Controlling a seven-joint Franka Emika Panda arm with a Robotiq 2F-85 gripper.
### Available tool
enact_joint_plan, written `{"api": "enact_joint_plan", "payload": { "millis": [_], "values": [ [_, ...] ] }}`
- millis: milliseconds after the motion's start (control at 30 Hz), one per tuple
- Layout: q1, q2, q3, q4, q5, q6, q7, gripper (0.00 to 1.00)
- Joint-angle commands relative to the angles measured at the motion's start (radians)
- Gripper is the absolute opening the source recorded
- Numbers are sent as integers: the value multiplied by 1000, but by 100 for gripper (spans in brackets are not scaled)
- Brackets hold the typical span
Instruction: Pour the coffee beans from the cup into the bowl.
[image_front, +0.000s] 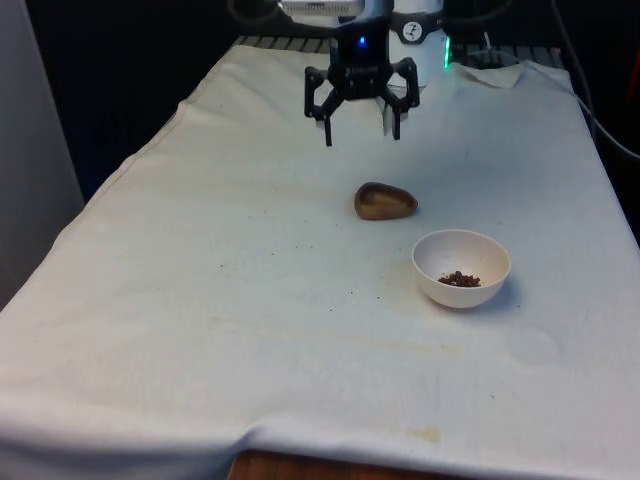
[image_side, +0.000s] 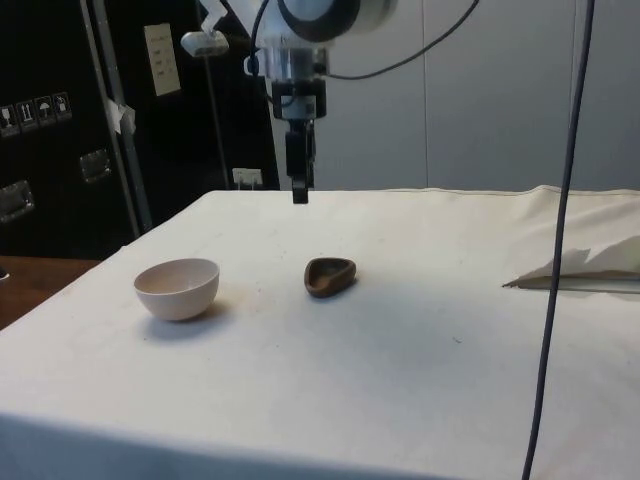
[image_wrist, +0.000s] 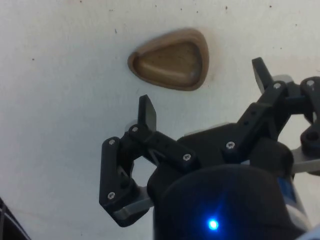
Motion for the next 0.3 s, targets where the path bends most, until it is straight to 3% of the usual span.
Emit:
{"api": "enact_joint_plan", "payload": {
  "millis": [0, 267],
  "values": [
    [0, -11, -1, 3, -1, -14, 1, 100],
    [1, -48, -4, 16, -8, -57, 17, 100]
  ]
}}
